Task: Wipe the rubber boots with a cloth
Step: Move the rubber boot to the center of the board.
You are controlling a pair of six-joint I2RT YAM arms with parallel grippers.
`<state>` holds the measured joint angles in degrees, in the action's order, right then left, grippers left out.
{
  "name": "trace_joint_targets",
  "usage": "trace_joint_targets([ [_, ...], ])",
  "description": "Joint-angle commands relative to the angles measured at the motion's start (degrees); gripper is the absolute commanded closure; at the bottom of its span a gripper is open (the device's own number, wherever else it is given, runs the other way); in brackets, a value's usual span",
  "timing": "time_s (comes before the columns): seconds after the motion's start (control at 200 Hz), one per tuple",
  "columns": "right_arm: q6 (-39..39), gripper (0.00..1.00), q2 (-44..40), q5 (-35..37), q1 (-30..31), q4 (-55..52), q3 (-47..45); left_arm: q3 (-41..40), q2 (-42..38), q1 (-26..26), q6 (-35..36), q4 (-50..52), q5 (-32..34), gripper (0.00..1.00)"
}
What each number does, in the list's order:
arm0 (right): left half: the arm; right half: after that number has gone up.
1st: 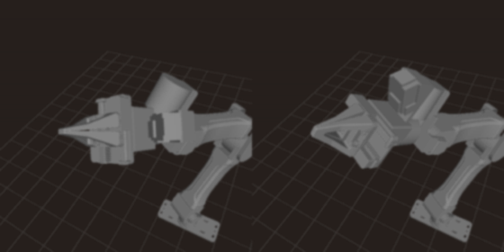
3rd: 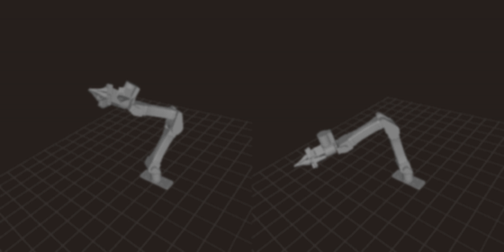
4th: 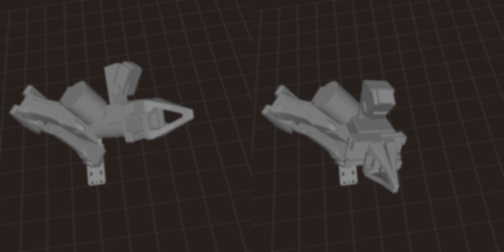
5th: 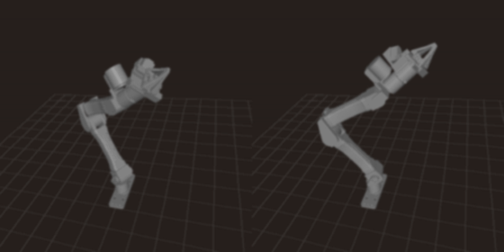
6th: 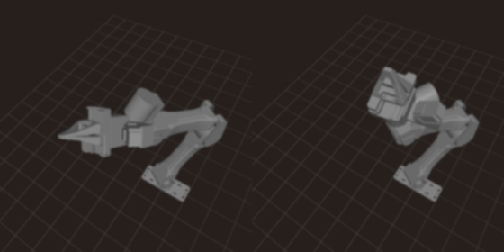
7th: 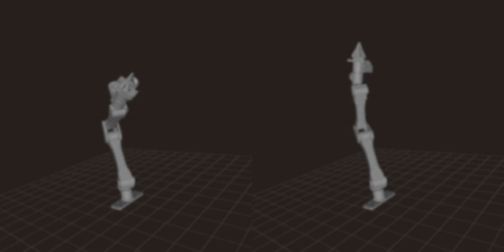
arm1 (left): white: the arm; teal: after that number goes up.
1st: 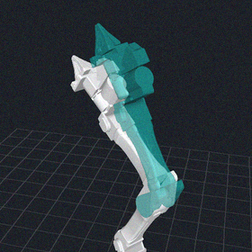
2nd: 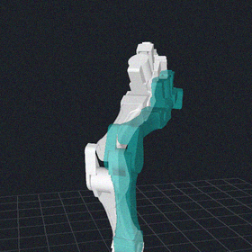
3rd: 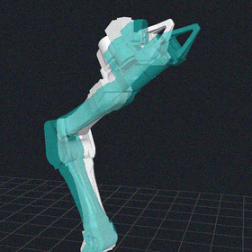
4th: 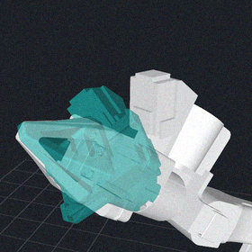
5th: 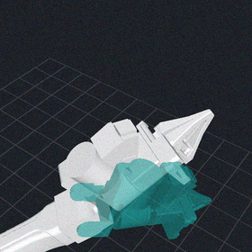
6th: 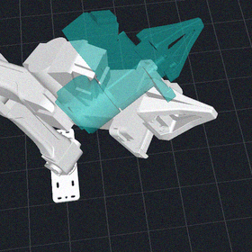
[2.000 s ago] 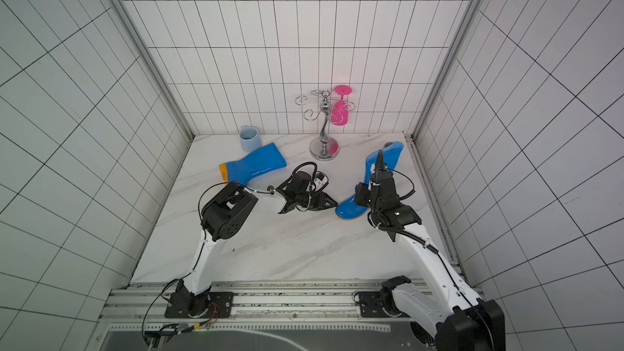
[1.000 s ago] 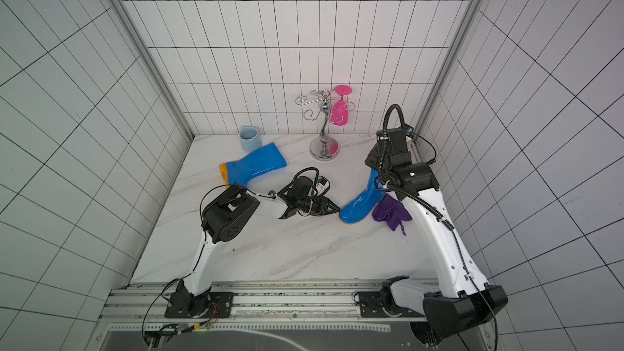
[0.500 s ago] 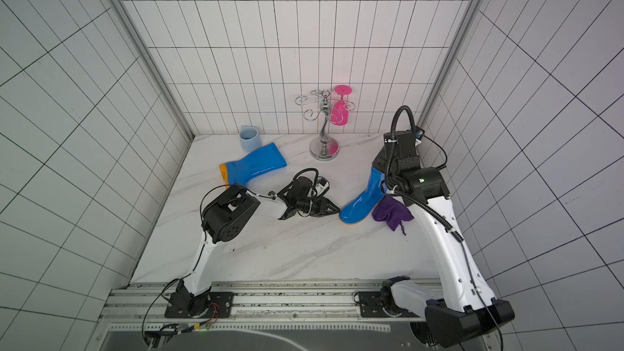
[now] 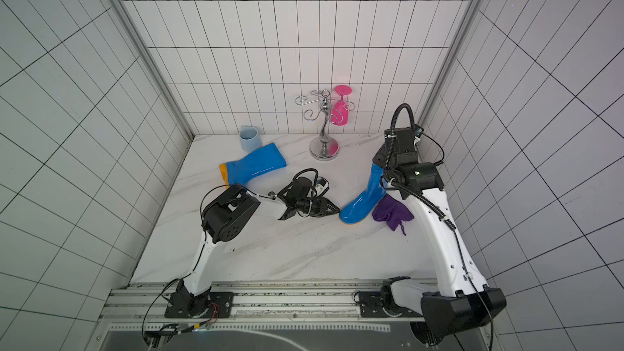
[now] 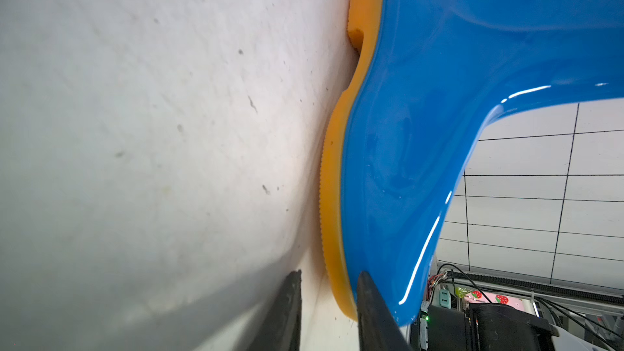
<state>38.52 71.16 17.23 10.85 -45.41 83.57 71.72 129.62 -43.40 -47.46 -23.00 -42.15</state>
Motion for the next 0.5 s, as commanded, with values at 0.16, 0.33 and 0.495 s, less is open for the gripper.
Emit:
trace_joint_targets([
  [0.16, 0.5, 0.45, 0.48, -1.6, -1.38, 2.72, -4.71, -1.06, 1.66, 0.13, -0.7, -1.55, -1.24, 0.7],
  [0.33, 0.5, 0.45, 0.97, -2.44, -1.99, 3.65, -5.82, -1.14, 2.02, 0.37, -0.98, -1.98, -1.4, 0.7],
  [0.495, 0.5, 0.45, 1.75, -3.17, -2.26, 4.93, -6.33, -1.06, 2.38, 0.5, -1.27, -2.3, -1.45, 0.7],
])
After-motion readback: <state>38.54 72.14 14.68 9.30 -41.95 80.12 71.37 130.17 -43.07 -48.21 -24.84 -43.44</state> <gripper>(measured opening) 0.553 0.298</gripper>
